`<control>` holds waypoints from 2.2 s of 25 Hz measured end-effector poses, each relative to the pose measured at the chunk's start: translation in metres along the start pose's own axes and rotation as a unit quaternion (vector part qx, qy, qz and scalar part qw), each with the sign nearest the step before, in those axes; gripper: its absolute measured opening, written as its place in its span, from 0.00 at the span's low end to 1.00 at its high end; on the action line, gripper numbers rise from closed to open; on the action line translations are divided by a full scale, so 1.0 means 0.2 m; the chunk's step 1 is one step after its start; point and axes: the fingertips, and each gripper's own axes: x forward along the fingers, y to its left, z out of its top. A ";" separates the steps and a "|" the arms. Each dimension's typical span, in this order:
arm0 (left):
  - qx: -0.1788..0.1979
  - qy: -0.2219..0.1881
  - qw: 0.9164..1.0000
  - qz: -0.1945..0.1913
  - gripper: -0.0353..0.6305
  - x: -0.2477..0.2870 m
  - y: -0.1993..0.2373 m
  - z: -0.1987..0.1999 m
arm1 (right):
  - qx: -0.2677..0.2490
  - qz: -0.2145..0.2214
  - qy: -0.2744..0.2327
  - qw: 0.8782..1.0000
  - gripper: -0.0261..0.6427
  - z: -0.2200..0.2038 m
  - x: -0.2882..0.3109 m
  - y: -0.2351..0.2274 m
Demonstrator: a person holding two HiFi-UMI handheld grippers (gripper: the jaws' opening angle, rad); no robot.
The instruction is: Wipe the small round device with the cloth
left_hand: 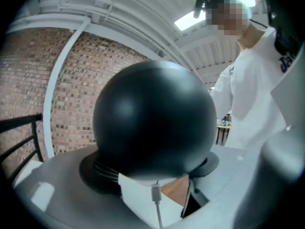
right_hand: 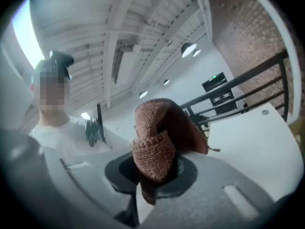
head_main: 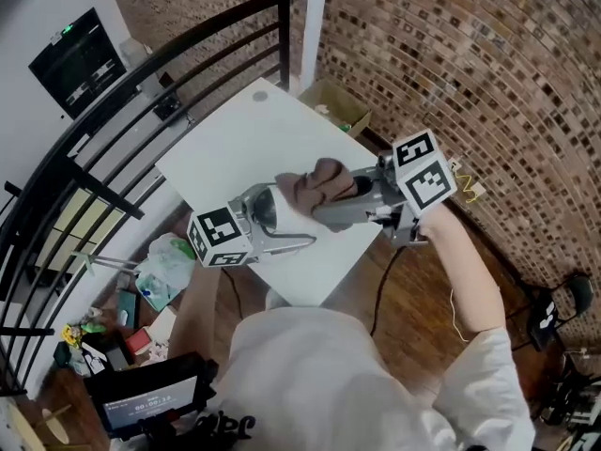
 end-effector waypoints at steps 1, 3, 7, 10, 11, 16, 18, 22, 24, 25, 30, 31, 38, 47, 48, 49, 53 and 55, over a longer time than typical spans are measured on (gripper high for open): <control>0.021 -0.005 1.000 -0.022 0.66 -0.01 -0.05 0.02 | 0.016 -0.007 -0.040 0.999 0.08 0.08 -0.07 -0.05; 0.051 -0.015 0.997 -0.061 0.66 -0.02 -0.14 0.06 | 0.043 -0.008 -0.081 0.996 0.08 0.18 -0.13 -0.13; 0.081 -0.023 0.991 -0.100 0.66 0.00 -0.25 0.15 | 0.073 0.026 -0.043 0.996 0.08 0.12 -0.02 -0.17; 0.092 -0.010 0.990 -0.104 0.66 0.02 -0.24 0.13 | 0.083 0.041 -0.025 0.995 0.08 0.08 0.03 -0.17; 0.086 -0.009 0.991 -0.099 0.66 0.03 -0.23 0.11 | 0.083 0.045 -0.021 0.995 0.08 0.08 0.04 -0.17; 0.032 -0.042 0.998 -0.044 0.66 0.01 -0.08 0.12 | 0.066 0.068 -0.034 0.995 0.08 0.11 -0.01 -0.07; 0.005 -0.050 0.999 -0.015 0.66 0.01 0.00 0.13 | 0.053 0.074 -0.032 0.995 0.08 0.10 0.00 -0.01; -0.041 -0.048 0.998 0.024 0.66 0.01 0.12 0.12 | 0.024 0.059 0.012 0.998 0.08 0.03 0.09 0.06; -0.051 -0.042 0.997 0.036 0.66 0.02 0.17 0.10 | 0.005 0.035 0.048 0.998 0.08 -0.03 0.14 0.05; -0.053 -0.034 0.997 0.041 0.66 0.02 0.18 0.08 | -0.003 0.022 0.067 0.997 0.08 -0.06 0.15 0.04; -0.046 -0.033 0.998 0.013 0.66 0.06 0.15 0.05 | -0.011 0.026 0.076 0.997 0.08 -0.09 0.09 0.01; -0.036 -0.040 0.999 -0.004 0.66 0.07 0.12 0.06 | -0.004 0.029 0.047 0.998 0.08 -0.04 0.03 -0.01; 0.032 -0.055 0.994 -0.094 0.66 0.08 -0.08 0.21 | 0.046 -0.011 -0.051 0.998 0.08 0.18 -0.24 -0.30; 0.009 -0.062 0.997 -0.047 0.66 0.07 0.03 0.18 | 0.061 0.058 -0.022 0.996 0.08 0.09 -0.13 -0.21; 0.004 -0.065 0.997 -0.034 0.66 0.06 0.07 0.18 | 0.054 0.064 -0.019 0.996 0.08 0.09 -0.12 -0.17; -0.002 -0.069 0.997 -0.023 0.66 0.06 0.10 0.19 | 0.046 0.069 -0.012 0.997 0.08 0.09 -0.12 -0.14; -0.013 -0.081 0.997 0.009 0.66 0.03 0.19 0.19 | 0.015 0.077 0.045 0.996 0.08 0.01 0.00 0.01; -0.013 -0.078 0.997 0.015 0.66 0.03 0.21 0.18 | 0.001 0.075 0.084 0.994 0.08 -0.07 0.08 0.05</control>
